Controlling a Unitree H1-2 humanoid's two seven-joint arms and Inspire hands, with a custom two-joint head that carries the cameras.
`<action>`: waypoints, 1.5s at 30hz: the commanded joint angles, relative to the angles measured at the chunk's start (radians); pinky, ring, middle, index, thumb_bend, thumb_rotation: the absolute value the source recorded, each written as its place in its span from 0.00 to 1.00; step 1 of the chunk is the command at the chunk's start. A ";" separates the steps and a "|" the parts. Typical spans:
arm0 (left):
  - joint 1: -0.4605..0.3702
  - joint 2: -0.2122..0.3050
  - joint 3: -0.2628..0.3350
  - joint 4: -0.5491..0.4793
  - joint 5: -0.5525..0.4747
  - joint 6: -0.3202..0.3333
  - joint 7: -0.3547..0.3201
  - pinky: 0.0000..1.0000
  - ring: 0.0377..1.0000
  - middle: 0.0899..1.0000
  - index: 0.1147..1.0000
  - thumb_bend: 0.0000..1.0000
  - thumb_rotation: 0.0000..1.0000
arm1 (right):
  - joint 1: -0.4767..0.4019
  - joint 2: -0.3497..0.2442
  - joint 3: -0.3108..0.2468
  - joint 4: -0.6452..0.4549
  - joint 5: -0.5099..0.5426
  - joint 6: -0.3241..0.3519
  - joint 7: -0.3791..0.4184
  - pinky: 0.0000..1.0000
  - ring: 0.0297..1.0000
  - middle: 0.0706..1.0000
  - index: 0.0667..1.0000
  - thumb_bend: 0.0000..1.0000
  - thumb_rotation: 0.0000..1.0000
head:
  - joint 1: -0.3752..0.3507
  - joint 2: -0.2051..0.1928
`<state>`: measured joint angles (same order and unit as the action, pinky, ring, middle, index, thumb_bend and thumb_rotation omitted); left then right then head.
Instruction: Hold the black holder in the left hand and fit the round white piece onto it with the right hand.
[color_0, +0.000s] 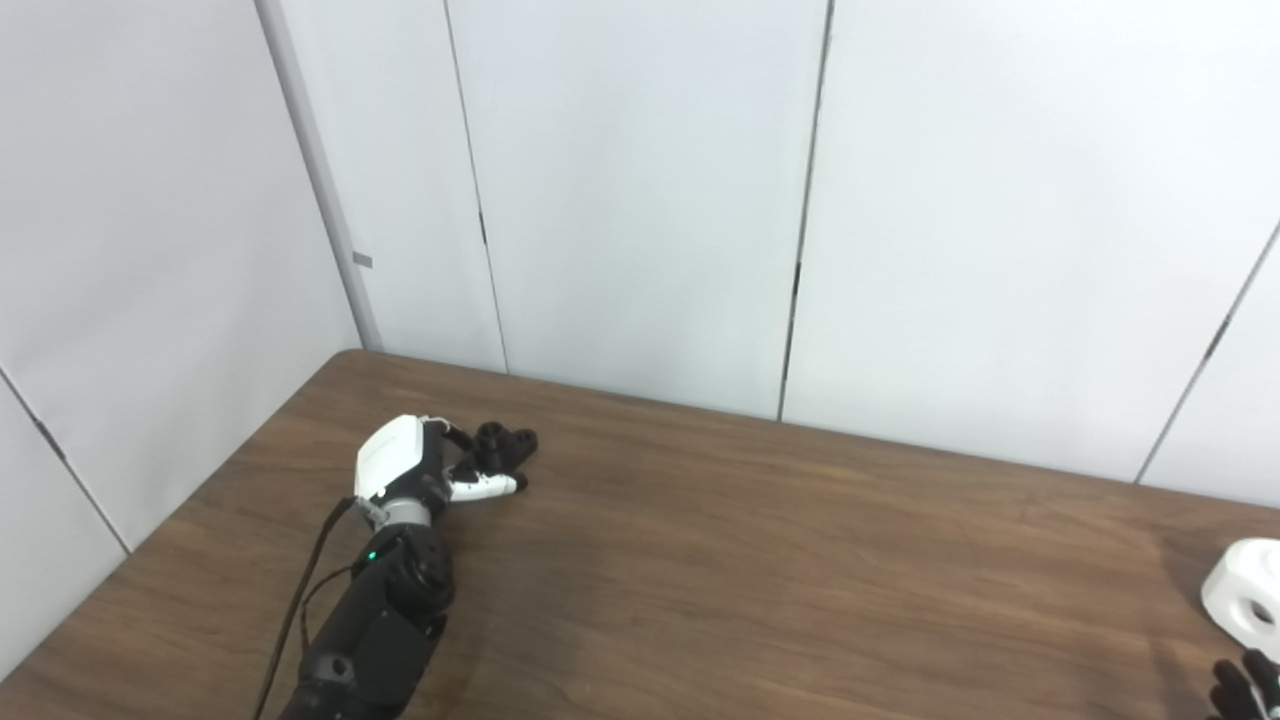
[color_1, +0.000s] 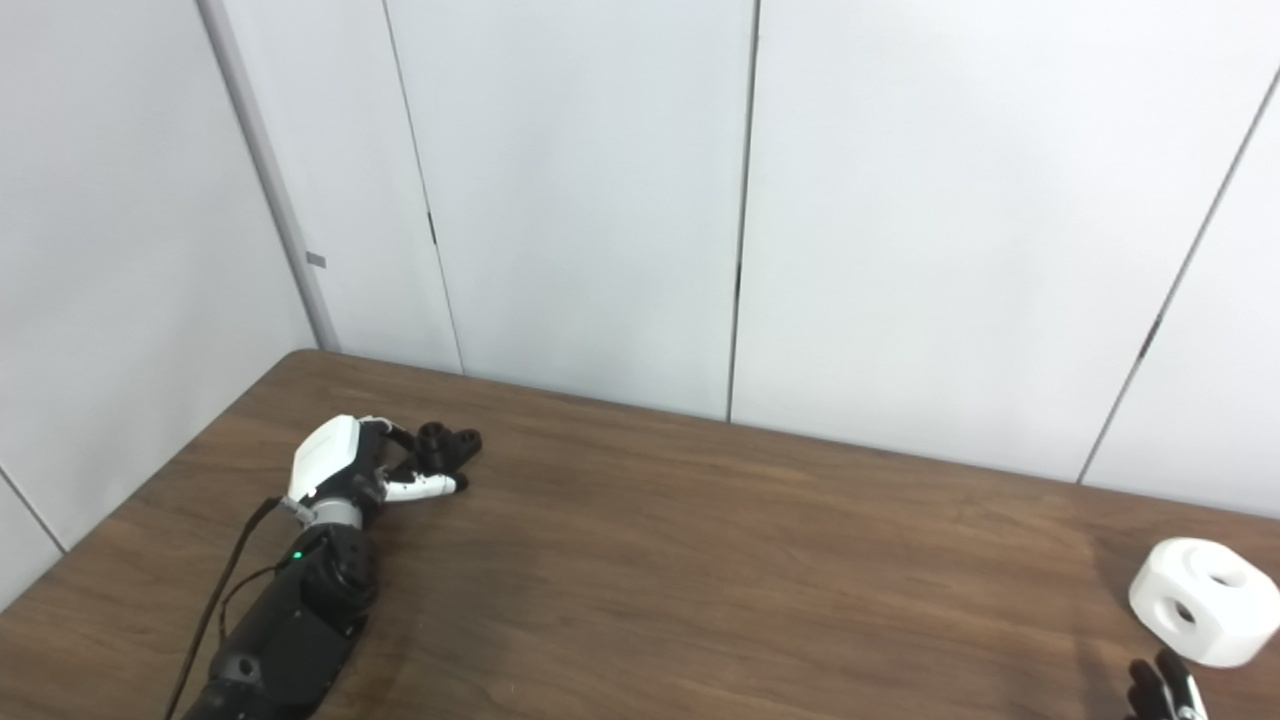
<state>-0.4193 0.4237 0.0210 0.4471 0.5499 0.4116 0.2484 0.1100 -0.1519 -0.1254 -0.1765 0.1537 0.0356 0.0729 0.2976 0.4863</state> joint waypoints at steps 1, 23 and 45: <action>-0.039 0.040 -0.008 -0.005 0.014 -0.017 0.021 1.00 0.94 0.81 0.44 0.57 0.09 | 0.004 -0.001 0.003 -0.031 0.003 0.013 0.003 1.00 0.98 0.96 1.00 0.69 1.00 | 0.001 0.001; -0.065 0.054 -0.067 0.059 0.000 -0.046 0.006 1.00 0.87 0.74 0.42 0.52 0.05 | 0.007 0.011 0.002 -0.068 0.001 0.045 -0.010 1.00 0.99 0.95 1.00 0.63 1.00 | -0.018 0.005; 0.070 0.039 -0.192 -0.367 0.100 -0.040 -0.137 1.00 0.88 0.76 0.42 0.52 0.05 | 0.008 0.036 0.018 -0.131 -0.030 0.100 -0.032 1.00 1.00 0.96 1.00 0.54 1.00 | -0.057 0.022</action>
<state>-0.3281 0.4328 -0.1661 0.1309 0.6046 0.3898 0.1049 0.1318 -0.1215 -0.1111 -0.2707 0.1289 0.1449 0.0419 0.2394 0.5077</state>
